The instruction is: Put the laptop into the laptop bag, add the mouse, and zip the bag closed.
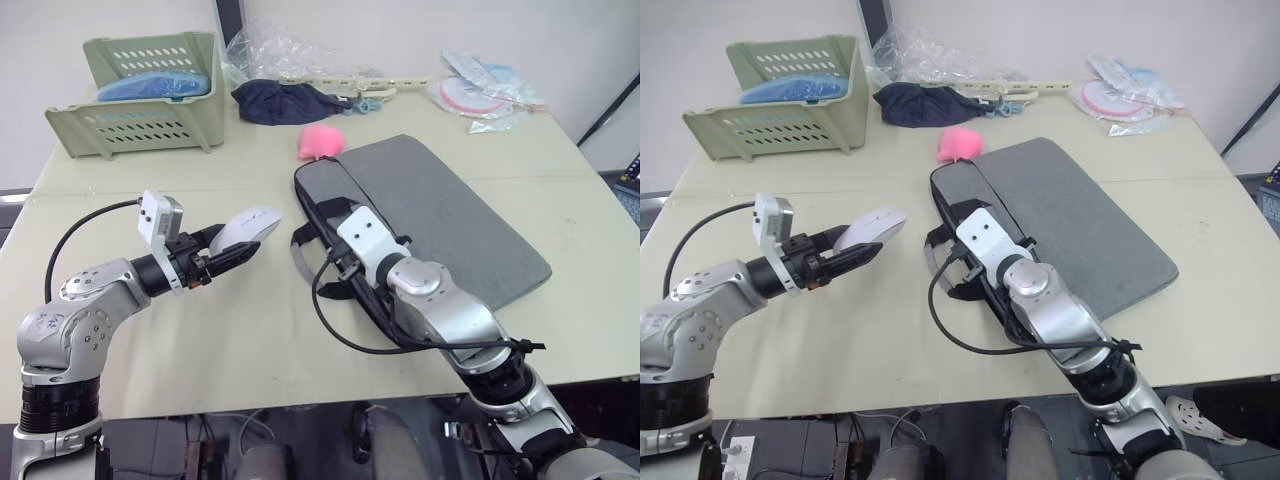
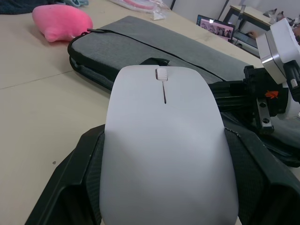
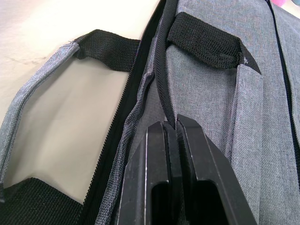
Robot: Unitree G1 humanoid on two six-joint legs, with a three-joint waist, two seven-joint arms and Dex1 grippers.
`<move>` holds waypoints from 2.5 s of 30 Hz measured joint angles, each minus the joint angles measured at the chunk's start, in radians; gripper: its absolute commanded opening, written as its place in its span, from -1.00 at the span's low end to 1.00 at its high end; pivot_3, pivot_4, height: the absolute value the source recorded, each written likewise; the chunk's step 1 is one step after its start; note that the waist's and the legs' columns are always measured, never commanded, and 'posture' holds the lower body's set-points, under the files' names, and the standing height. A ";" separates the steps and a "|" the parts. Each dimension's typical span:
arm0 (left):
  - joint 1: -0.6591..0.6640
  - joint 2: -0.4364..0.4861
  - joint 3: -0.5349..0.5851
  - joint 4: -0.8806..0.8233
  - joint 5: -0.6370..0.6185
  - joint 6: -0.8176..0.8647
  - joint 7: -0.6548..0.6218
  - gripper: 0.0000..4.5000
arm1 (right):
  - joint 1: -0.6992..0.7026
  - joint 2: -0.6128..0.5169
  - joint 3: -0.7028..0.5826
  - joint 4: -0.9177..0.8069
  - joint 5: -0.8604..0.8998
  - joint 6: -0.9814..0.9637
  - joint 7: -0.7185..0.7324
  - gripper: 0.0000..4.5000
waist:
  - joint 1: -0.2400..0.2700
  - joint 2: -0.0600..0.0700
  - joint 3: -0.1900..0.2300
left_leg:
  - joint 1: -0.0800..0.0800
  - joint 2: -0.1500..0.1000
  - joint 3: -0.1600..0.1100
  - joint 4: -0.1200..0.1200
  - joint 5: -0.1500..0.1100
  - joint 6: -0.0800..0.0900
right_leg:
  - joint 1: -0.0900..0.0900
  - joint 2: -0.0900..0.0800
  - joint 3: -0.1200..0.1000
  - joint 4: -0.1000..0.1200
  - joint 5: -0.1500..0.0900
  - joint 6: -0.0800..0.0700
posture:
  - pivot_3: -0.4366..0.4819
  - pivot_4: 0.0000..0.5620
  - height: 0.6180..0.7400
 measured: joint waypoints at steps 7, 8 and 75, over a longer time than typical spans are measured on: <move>-0.003 -0.005 -0.041 0.000 0.011 -0.001 -0.003 0.25 | -0.024 0.007 -0.040 -0.011 0.023 0.063 0.031 -0.95 | 0.001 0.000 0.000 | 0.000 0.000 0.000 0.000 0.000 0.000 | 0.000 0.000 0.000 0.000 0.000 0.000 | -0.05 -0.47 1.00; -0.004 -0.008 -0.047 0.000 0.013 -0.002 -0.004 0.25 | -0.038 0.007 -0.054 -0.015 0.033 0.081 0.040 -0.95 | 0.001 0.000 0.000 | 0.000 0.000 0.000 0.000 0.000 0.000 | 0.000 0.000 0.000 0.000 0.000 0.000 | -0.05 -0.47 1.00; -0.735 -0.607 -0.406 1.273 0.613 -0.824 -0.076 0.25 | -0.465 -0.094 -0.246 -0.041 0.286 0.414 0.179 -0.95 | 0.000 0.002 0.001 | -0.002 -0.001 0.000 0.002 0.001 0.002 | 0.000 -0.001 0.000 0.001 0.001 0.000 | -0.05 -0.47 1.00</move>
